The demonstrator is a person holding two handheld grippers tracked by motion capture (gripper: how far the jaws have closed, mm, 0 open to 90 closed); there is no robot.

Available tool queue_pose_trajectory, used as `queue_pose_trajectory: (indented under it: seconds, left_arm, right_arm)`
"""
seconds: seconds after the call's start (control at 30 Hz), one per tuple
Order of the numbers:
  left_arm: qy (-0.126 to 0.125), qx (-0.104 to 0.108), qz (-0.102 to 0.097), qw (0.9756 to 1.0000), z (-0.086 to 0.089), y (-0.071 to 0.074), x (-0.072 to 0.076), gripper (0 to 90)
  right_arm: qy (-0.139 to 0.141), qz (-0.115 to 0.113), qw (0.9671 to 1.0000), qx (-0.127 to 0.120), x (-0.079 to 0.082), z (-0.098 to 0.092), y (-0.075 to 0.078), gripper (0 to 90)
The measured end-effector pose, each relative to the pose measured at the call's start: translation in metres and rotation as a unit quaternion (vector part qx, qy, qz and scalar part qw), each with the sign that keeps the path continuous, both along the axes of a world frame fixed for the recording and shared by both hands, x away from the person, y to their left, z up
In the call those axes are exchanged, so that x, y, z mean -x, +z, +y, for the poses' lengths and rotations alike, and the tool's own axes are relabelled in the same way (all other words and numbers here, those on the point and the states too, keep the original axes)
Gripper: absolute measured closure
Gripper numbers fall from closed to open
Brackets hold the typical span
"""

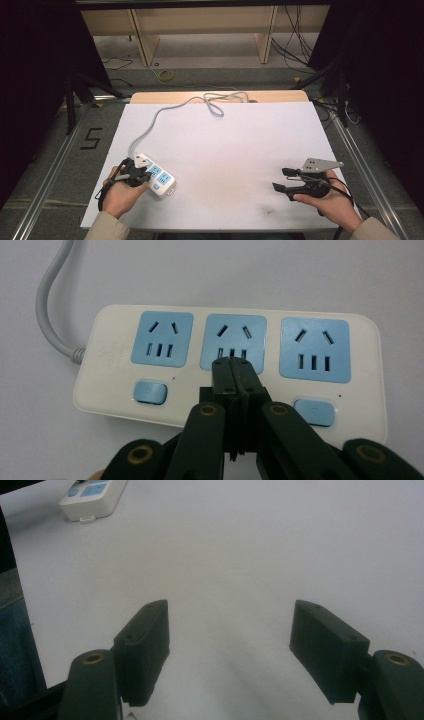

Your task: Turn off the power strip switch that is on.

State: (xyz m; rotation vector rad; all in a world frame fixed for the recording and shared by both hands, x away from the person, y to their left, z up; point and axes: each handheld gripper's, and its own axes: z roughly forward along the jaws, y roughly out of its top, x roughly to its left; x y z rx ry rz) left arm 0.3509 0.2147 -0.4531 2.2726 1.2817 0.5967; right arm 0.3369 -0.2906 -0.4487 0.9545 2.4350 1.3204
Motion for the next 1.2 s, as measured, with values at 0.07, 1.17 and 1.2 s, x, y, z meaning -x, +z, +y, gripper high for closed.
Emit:
queue_pose_trajectory:
  seconds: [0.07, 1.17, 1.2]
  left_arm:
    - [-0.001, -0.001, 0.0, 1.0, -0.0002, 0.0, 0.0, 90.0]
    - [0.011, 0.027, 0.01, 0.9995, 0.0048, -0.0005, -0.0006, 90.0]
    - [0.011, 0.028, 0.01, 0.9995, 0.005, -0.0004, -0.0007, 90.0]
  right_arm:
    - [0.0, 0.0, 1.0, 0.0, 0.0, 0.0, -0.0001, 32.4]
    - [0.001, 0.001, 1.0, 0.001, 0.0004, 0.0001, -0.0003, 32.4]
    - [0.001, 0.001, 1.0, 0.001, 0.0005, 0.0001, -0.0002, 32.3]
